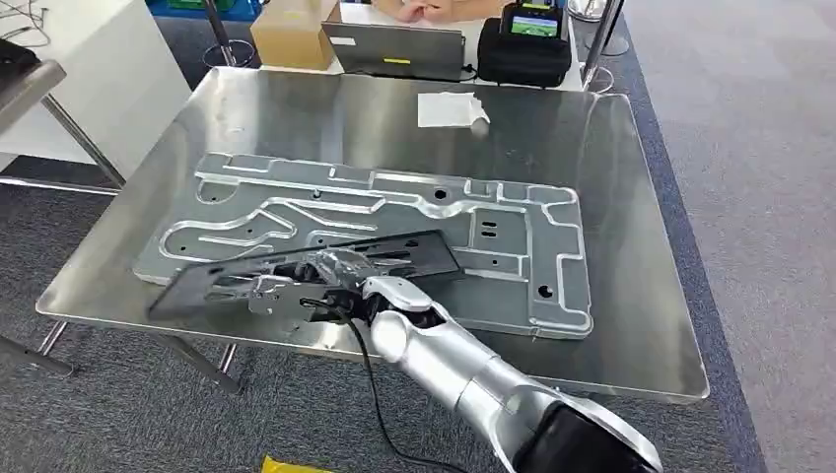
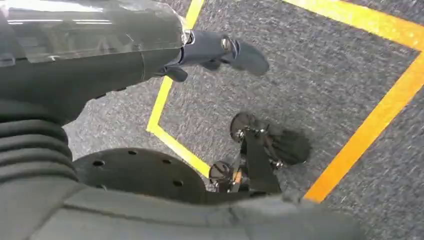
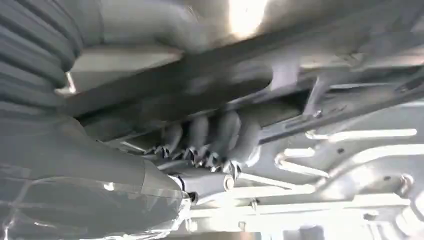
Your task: Take the parts from the cabinet and place them on the table.
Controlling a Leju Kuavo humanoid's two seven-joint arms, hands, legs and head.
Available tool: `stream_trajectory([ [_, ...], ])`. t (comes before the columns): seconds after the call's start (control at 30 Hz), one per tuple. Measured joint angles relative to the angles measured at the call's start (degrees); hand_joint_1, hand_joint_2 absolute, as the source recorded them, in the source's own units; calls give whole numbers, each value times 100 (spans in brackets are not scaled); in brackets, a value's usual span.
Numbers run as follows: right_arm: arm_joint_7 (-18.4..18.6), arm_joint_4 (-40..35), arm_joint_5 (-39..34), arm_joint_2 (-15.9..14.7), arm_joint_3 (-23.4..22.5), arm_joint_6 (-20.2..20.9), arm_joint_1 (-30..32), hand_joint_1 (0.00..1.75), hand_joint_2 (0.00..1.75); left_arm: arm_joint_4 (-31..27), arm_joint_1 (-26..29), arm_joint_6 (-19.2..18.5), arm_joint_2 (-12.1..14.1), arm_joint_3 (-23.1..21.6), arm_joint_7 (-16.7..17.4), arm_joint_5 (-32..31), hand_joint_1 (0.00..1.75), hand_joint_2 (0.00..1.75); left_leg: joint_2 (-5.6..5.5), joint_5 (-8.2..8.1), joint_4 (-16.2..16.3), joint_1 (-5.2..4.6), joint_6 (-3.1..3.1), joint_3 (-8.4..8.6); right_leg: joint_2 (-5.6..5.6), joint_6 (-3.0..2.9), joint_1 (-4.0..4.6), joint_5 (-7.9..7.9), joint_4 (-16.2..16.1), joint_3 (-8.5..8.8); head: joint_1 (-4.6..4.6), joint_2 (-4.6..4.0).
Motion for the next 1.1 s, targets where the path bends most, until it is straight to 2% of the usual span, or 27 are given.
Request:
stream_trajectory([
  [0.03,2,69,-54,4,24,-50,-10,0,175,0,-2,0,0,13,33,11,0,0,-8,22,-25,20,-50,3,-1,-43,20,10,5,-6,0,0],
  [0.07,2,129,-67,15,35,-91,-45,0,175,0,-2,2,0,24,57,17,0,0,-16,23,-25,21,-84,3,-6,-102,-2,50,-36,-1,0,0],
  [0.1,-2,188,-72,35,35,-131,-86,0,175,0,-1,4,2,39,81,17,0,0,-16,-53,58,41,-97,-36,-32,-148,-27,81,-63,12,0,0],
  [0.13,-13,251,-83,57,35,-153,-143,0,175,0,-4,4,2,46,89,17,0,0,-13,-268,325,39,-115,-149,-29,-184,-35,94,-67,-1,-4,0],
  [0.2,-22,361,-87,68,41,-181,-186,0,175,0,-10,7,2,59,105,17,0,0,-12,-751,1291,43,-154,-554,-33,-197,-18,99,-66,-11,-4,0],
  [0.23,-22,426,-89,68,46,-194,-182,0,175,0,-8,20,2,76,105,20,0,0,-12,-905,1720,42,-166,-739,-41,-201,-5,97,-64,-13,-4,0],
  [0.27,-22,487,-89,68,46,-221,-177,0,175,0,-5,24,2,98,105,26,0,0,-12,-913,1885,43,-164,-809,-44,-201,3,97,-62,-13,-4,0],
  [0.3,-22,538,-87,68,46,-249,-181,0,175,0,-4,37,2,118,100,35,0,0,-11,-791,1744,43,-156,-736,-44,-200,5,97,-59,-11,-4,0],
  [0.33,-24,577,-65,68,46,-289,-191,0,175,0,-4,41,2,136,90,35,0,0,-11,-562,1341,43,-142,-522,-40,-194,5,93,-53,-6,-4,0],
  [0.4,-79,649,18,70,43,-341,-229,0,175,0,-12,50,9,144,70,35,0,0,-3,-98,242,46,-105,42,-32,-159,4,69,-29,8,-4,0],
  [0.43,-103,686,64,70,33,-361,-251,0,175,0,-17,61,11,151,61,37,0,0,-7,-209,70,10,-78,146,-32,-123,45,58,-14,-12,-4,0],
  [0.47,-118,729,103,72,17,-376,-261,0,175,0,-25,135,9,160,61,44,0,0,-24,-166,56,-1,-28,118,-22,-90,47,66,-8,-28,-2,0],
  [0.5,-135,754,118,72,2,-393,-260,0,175,0,-31,217,2,168,61,46,0,0,-25,-170,65,-6,-17,103,-27,-62,46,71,-19,-25,-2,0],
  [0.57,-190,795,151,70,-35,-415,-276,0,175,0,-28,436,-24,190,63,59,0,0,-26,-156,56,-10,59,96,-26,14,47,83,-44,-13,-2,0],
  [0.6,-212,815,158,70,-66,-420,-285,0,175,0,-27,516,-46,194,63,68,0,0,-11,-123,10,36,109,116,-27,47,31,25,3,-30,-2,0],
  [0.63,-227,828,162,70,-92,-419,-299,0,175,0,-44,571,-61,197,63,68,0,0,-14,-114,-1,23,145,112,-29,50,24,-116,186,-107,0,0],
  [0.7,-265,854,162,70,-147,-417,-302,0,175,0,-65,647,-85,236,74,85,0,0,-10,-113,0,-2,194,90,-29,61,22,-616,1122,-554,0,0],
  [0.73,-273,872,162,63,-166,-415,-293,0,175,0,-64,690,-103,258,81,92,0,0,-10,-113,3,-13,200,83,-29,65,22,-779,1561,-771,0,0],
  [0.77,-282,892,162,57,-168,-411,-282,0,175,0,-63,717,-112,280,85,105,0,0,-11,-112,6,-22,201,79,-30,61,22,-811,1824,-907,0,0],
  [0.8,-284,907,162,55,-169,-409,-275,0,175,0,-59,737,-120,286,89,120,0,0,-14,-113,11,-28,201,81,-30,52,21,-700,1773,-892,0,0],
  [0.83,-289,920,162,55,-171,-404,-276,0,175,0,-58,754,-125,291,94,136,0,0,-19,-115,24,-36,201,81,-30,30,23,-473,1453,-746,0,0],
  [0.9,-310,920,162,55,-184,-389,-296,0,175,0,-67,778,-157,301,94,140,0,0,-35,-127,49,-51,186,87,-30,-53,39,55,369,-209,0,0],
  [0.93,-313,920,151,55,-188,-382,-308,0,175,0,-64,804,-185,312,92,142,0,0,-36,-133,57,-56,174,75,-33,-97,68,42,55,-66,0,0],
  [0.97,-326,920,136,61,-193,-369,-318,0,175,0,-75,837,-192,326,78,146,0,0,-40,-136,76,-85,145,55,-45,-77,76,63,10,-69,0,0],
  [1.03,-339,922,103,61,-195,-347,-321,0,175,0,-71,859,-197,341,74,157,0,0,-34,-128,59,-66,87,51,-35,-91,106,64,23,-86,0,0],
  [1.07,-352,920,90,61,-195,-336,-327,0,175,0,-72,863,-203,354,72,162,0,0,-31,-117,41,-74,51,61,-30,-124,94,83,1,-84,0,0],
  [1.1,-361,918,88,74,-197,-328,-336,0,175,0,-76,870,-201,373,70,162,0,0,-30,-160,76,-68,24,32,-45,-167,18,129,-71,-48,0,0],
])
